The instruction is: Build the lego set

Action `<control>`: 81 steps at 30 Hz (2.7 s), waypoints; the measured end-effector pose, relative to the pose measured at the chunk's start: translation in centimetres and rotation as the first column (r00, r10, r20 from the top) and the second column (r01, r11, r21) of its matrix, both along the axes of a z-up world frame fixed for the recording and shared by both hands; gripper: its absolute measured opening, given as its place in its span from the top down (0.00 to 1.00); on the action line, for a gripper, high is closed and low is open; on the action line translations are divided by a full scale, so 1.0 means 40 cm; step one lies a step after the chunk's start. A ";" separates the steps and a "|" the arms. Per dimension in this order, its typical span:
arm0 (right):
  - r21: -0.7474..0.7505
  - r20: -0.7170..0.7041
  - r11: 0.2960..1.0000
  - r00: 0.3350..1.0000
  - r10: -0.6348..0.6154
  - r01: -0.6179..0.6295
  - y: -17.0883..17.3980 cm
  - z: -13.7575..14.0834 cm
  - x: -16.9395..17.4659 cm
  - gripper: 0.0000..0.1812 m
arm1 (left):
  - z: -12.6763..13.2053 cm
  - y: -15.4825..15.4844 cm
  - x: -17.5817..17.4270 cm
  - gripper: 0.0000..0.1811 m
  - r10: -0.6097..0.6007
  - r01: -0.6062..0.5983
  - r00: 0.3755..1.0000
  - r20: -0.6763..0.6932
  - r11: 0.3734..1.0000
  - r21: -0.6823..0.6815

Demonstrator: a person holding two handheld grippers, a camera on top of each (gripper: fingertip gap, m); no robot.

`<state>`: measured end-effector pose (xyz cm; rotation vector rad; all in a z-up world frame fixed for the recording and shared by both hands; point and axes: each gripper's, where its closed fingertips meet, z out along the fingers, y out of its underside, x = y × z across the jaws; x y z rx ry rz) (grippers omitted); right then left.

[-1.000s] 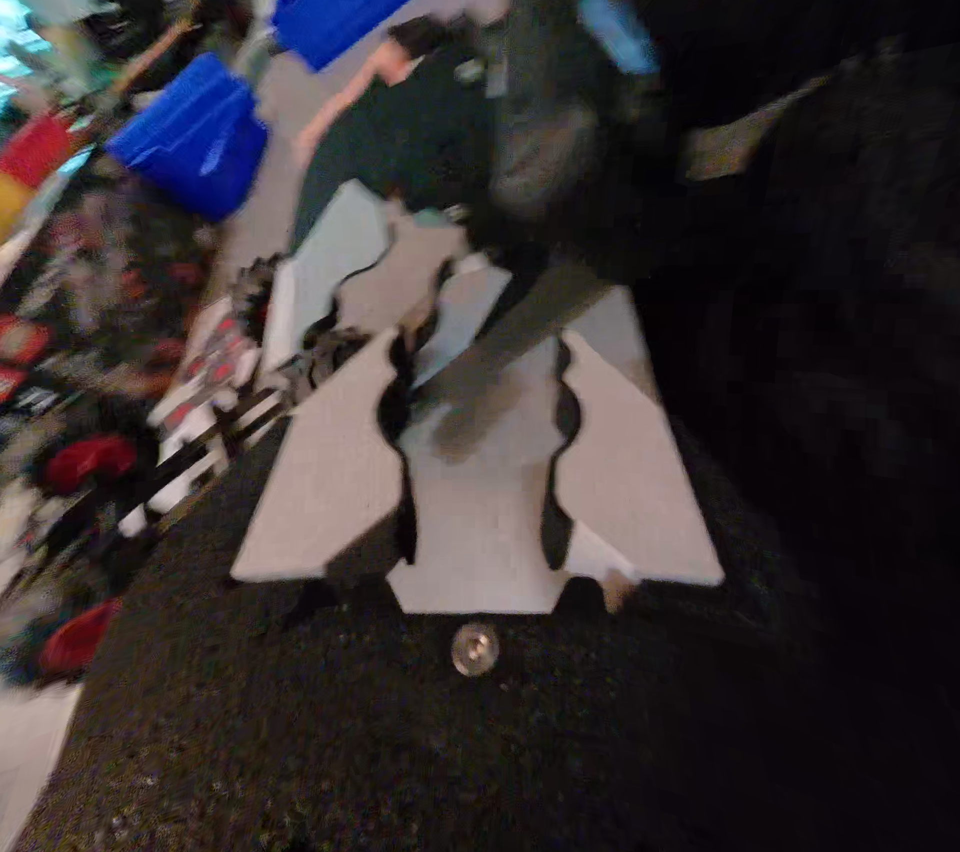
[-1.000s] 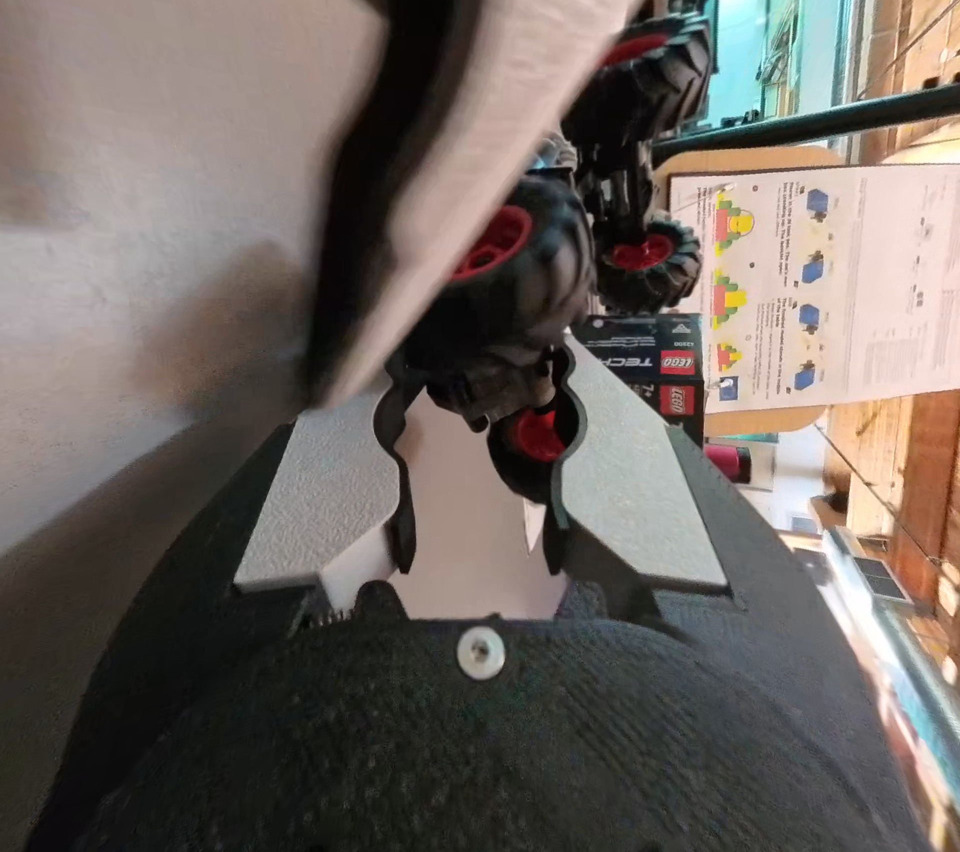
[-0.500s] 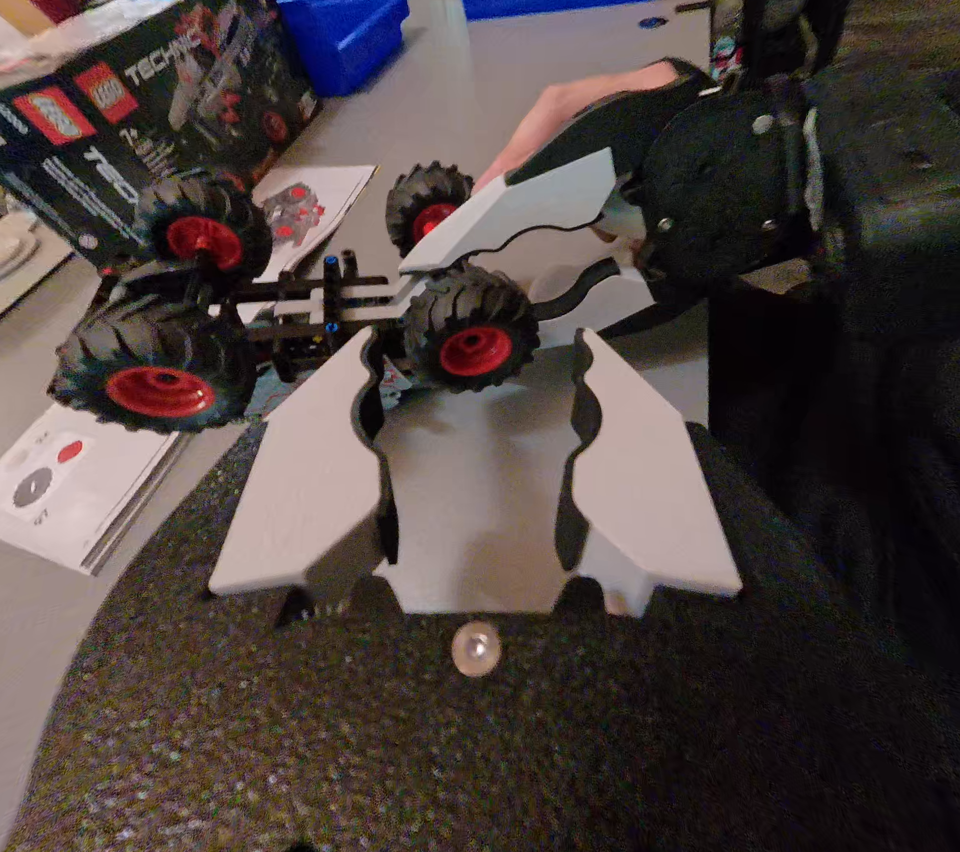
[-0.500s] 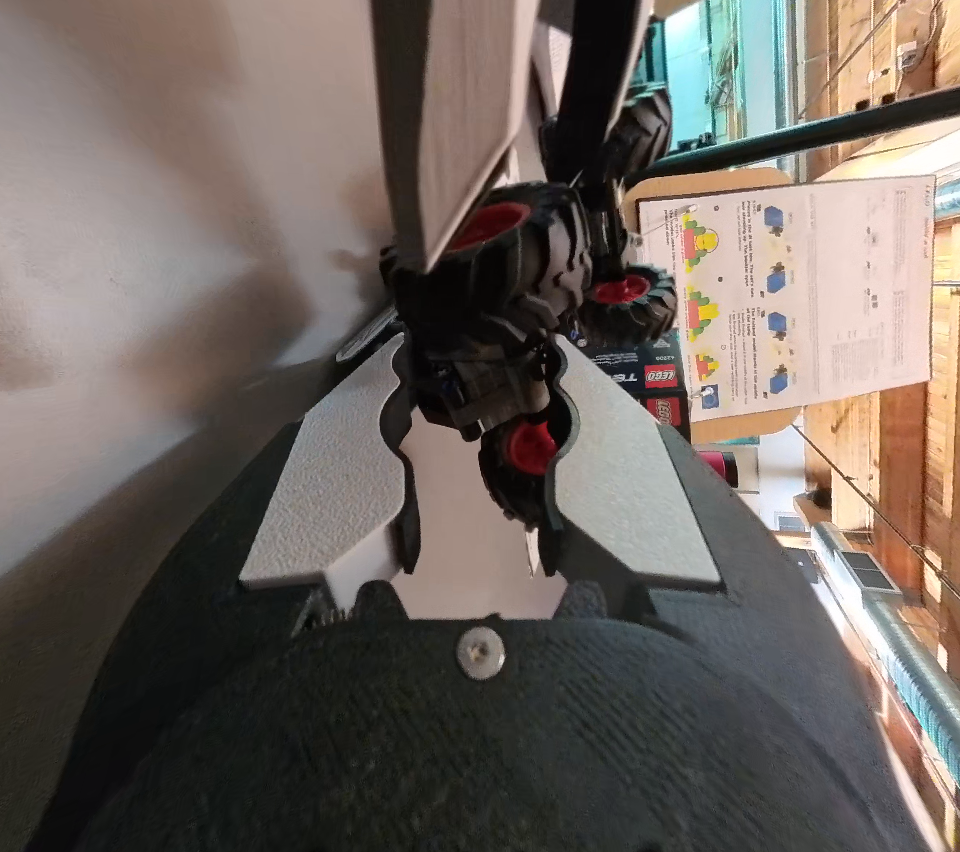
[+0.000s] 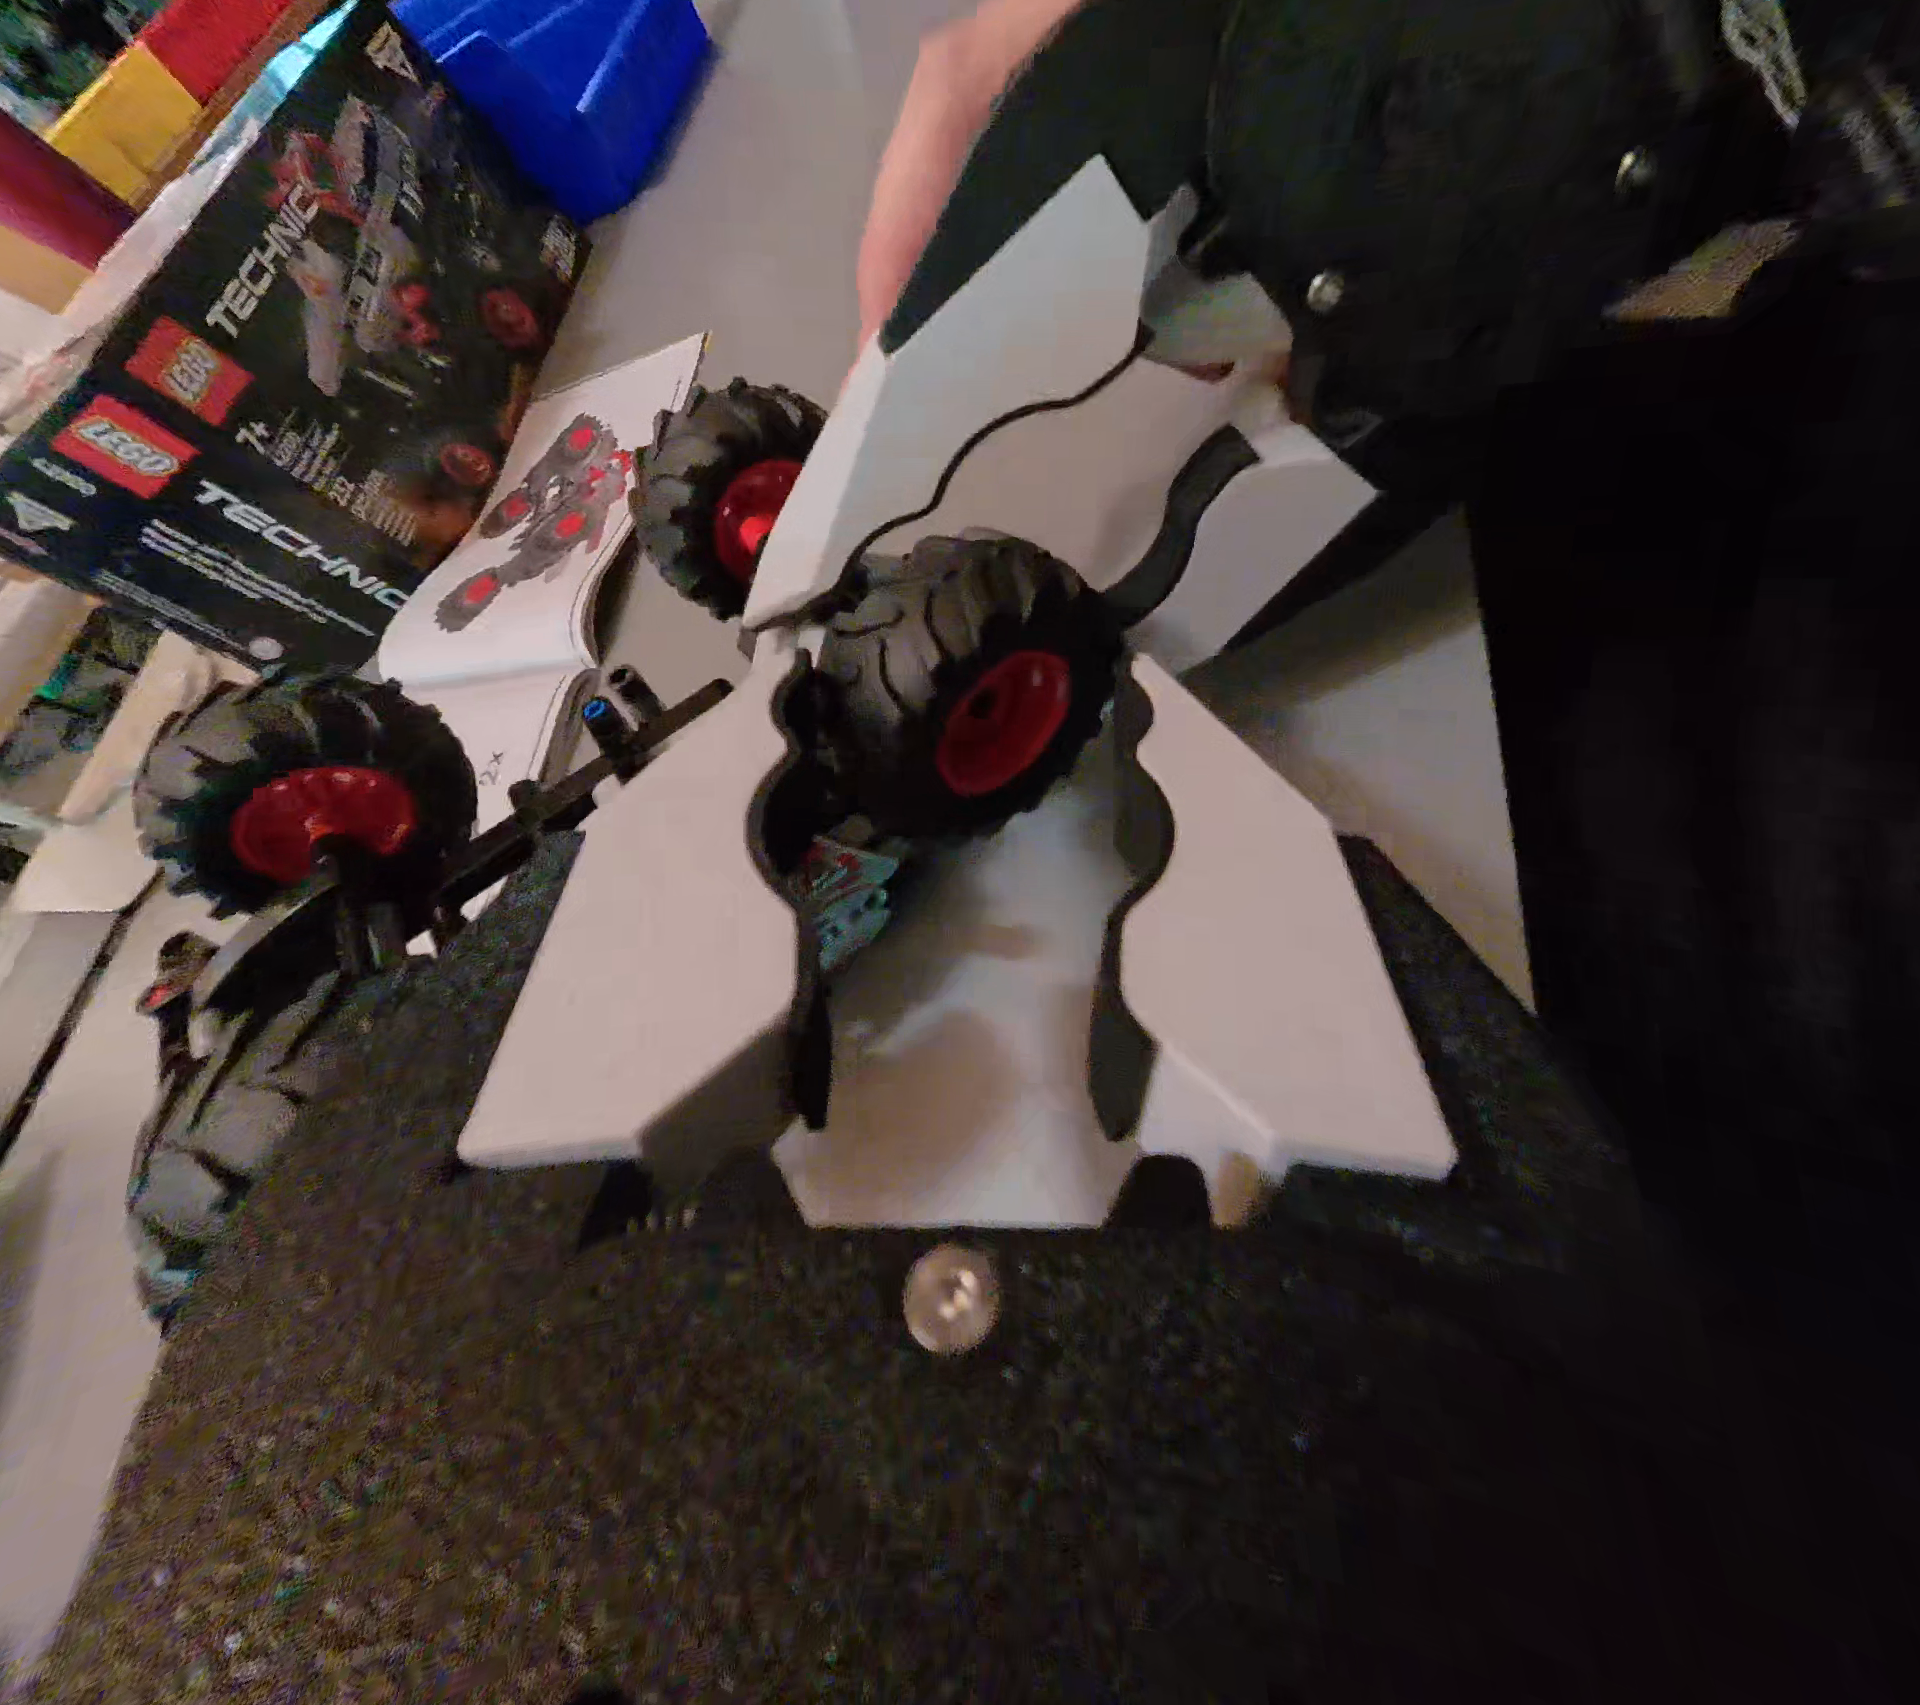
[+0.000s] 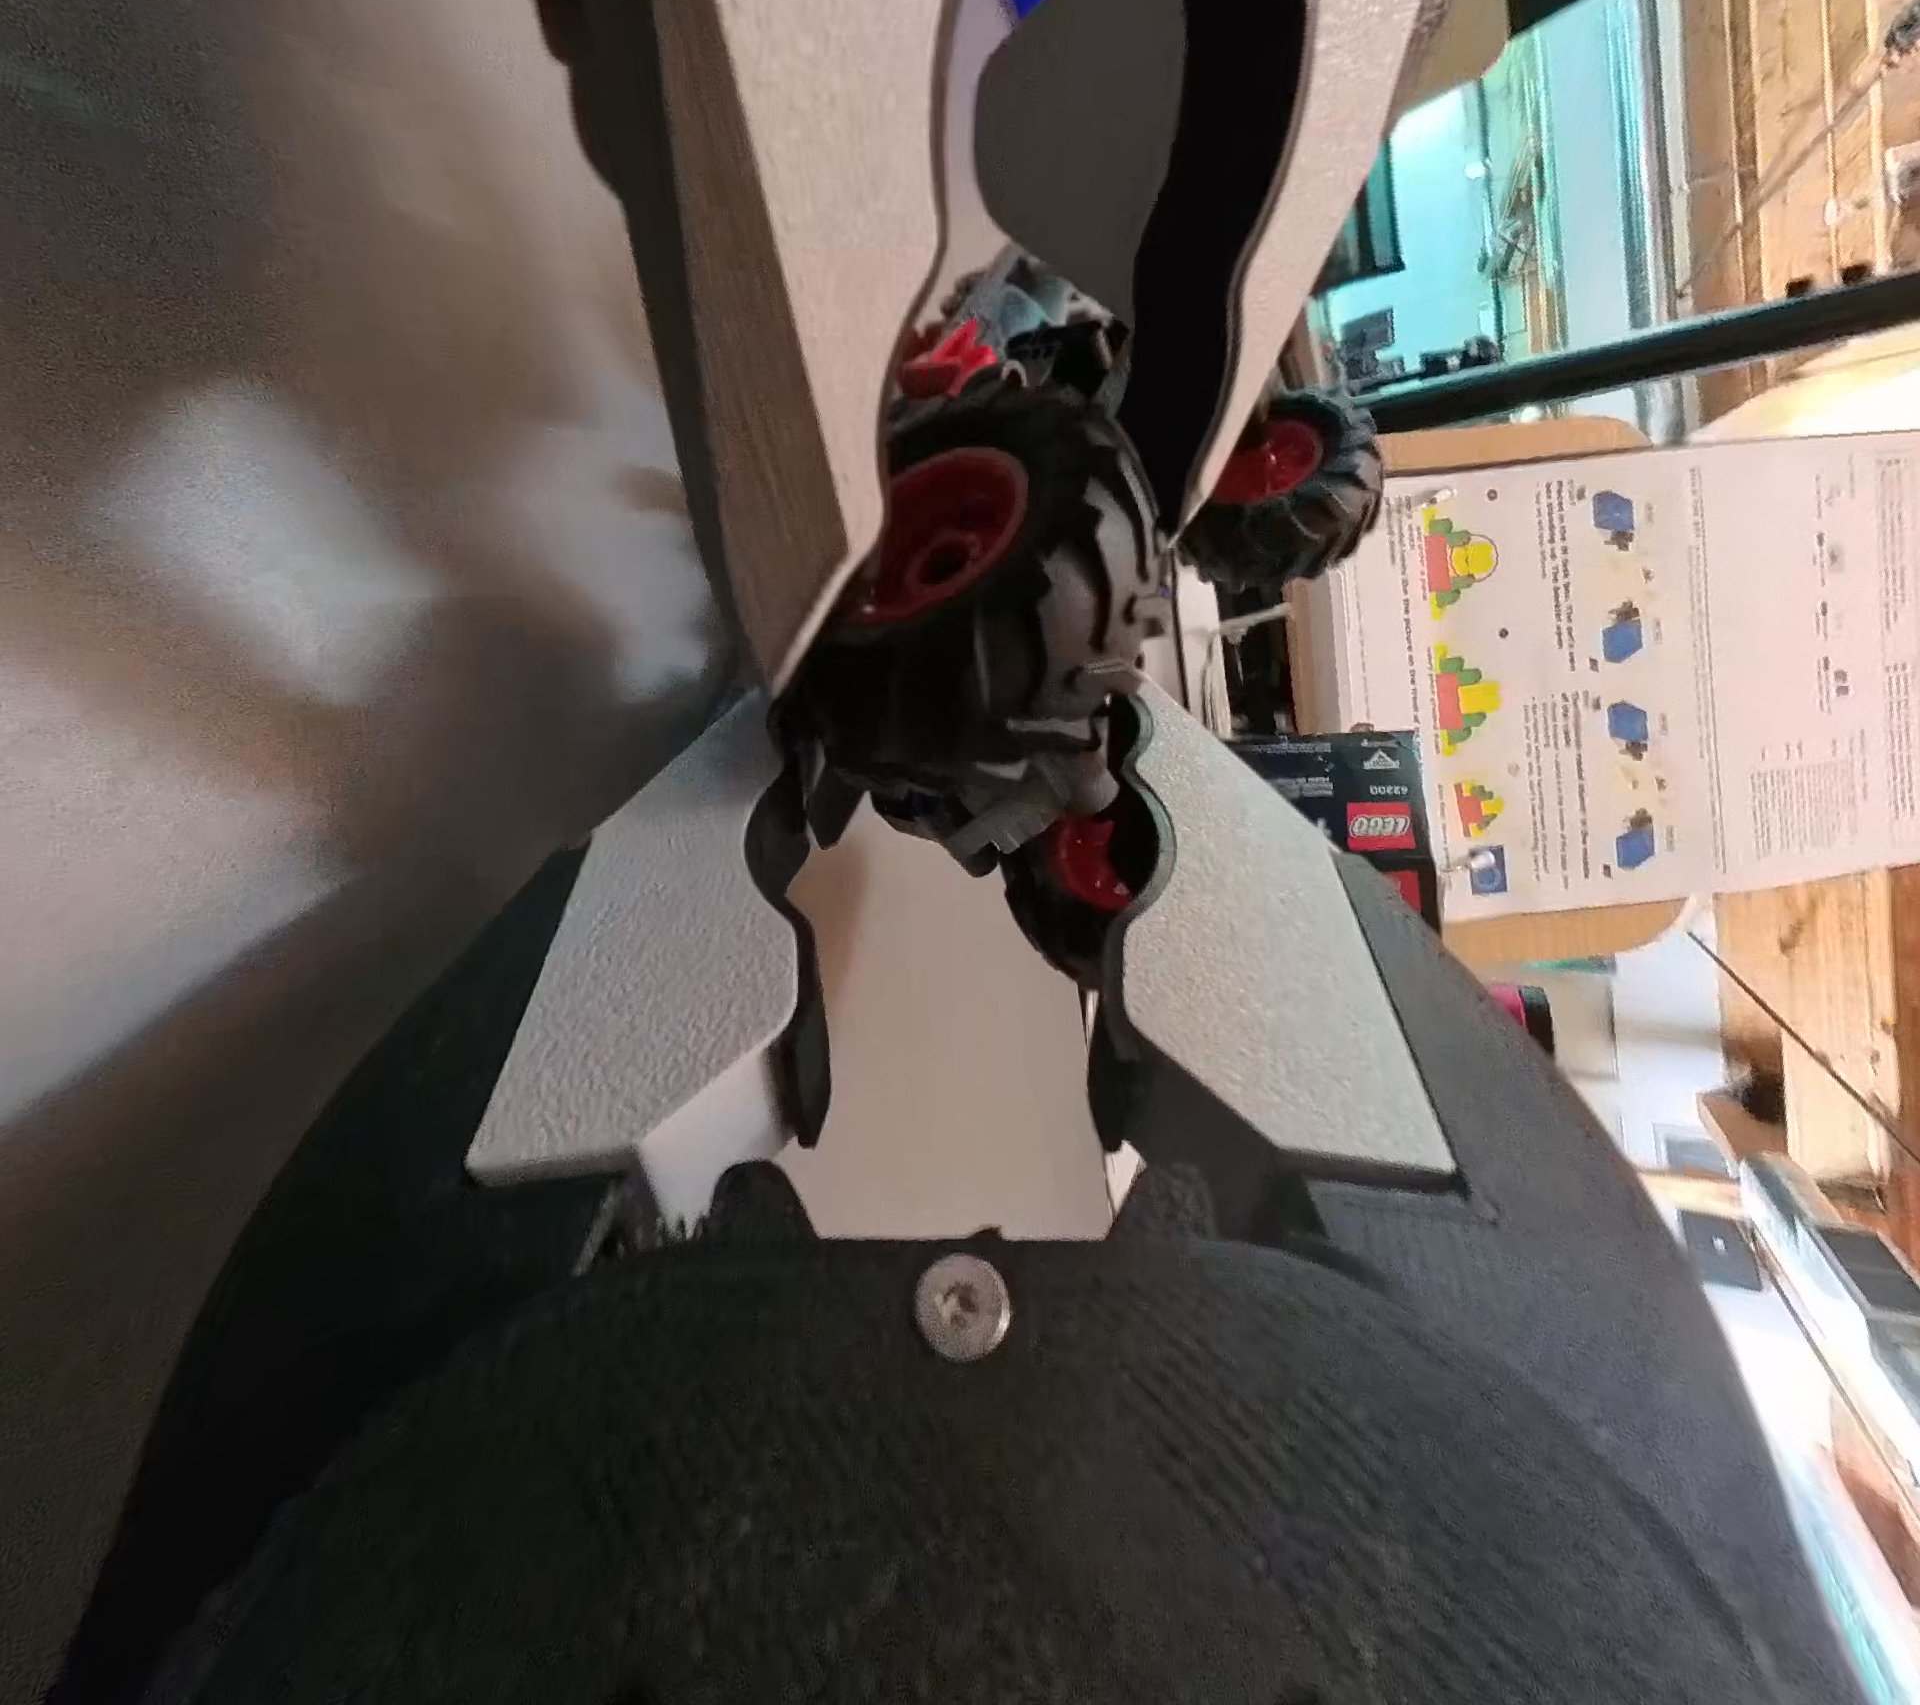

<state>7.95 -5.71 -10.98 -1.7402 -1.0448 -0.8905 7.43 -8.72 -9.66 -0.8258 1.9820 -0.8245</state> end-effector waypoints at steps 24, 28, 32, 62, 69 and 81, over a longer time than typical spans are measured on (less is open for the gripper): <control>0.003 -0.534 0.906 0.766 0.359 -0.422 0.012 0.093 0.024 0.72 | 0.005 0.157 -0.102 0.75 0.117 -0.120 0.992 -0.036 0.987 -0.108; -0.001 -0.506 0.911 0.786 0.356 -0.413 0.010 0.085 0.003 0.72 | 0.032 0.120 -0.123 0.59 0.075 -0.080 0.997 -0.029 0.966 -0.246; -0.022 -0.480 0.909 0.802 0.356 -0.417 0.006 0.078 -0.004 0.72 | 0.035 0.120 -0.100 0.58 0.138 -0.134 0.990 0.001 0.962 -0.237; -0.097 -0.578 0.841 0.718 0.387 -0.532 -0.005 0.031 0.027 0.66 | -0.015 0.125 -0.091 0.67 0.051 -0.062 0.998 -0.046 0.962 -0.266; -0.111 -0.630 0.850 0.698 0.341 -0.515 0.000 0.022 0.024 0.66 | -0.017 0.132 -0.088 0.68 0.018 -0.027 0.999 -0.036 0.964 -0.266; -0.129 -0.722 0.843 0.632 0.281 -0.522 -0.002 0.023 0.012 0.66 | -0.019 0.136 -0.087 0.68 0.020 -0.029 0.999 -0.041 0.974 -0.224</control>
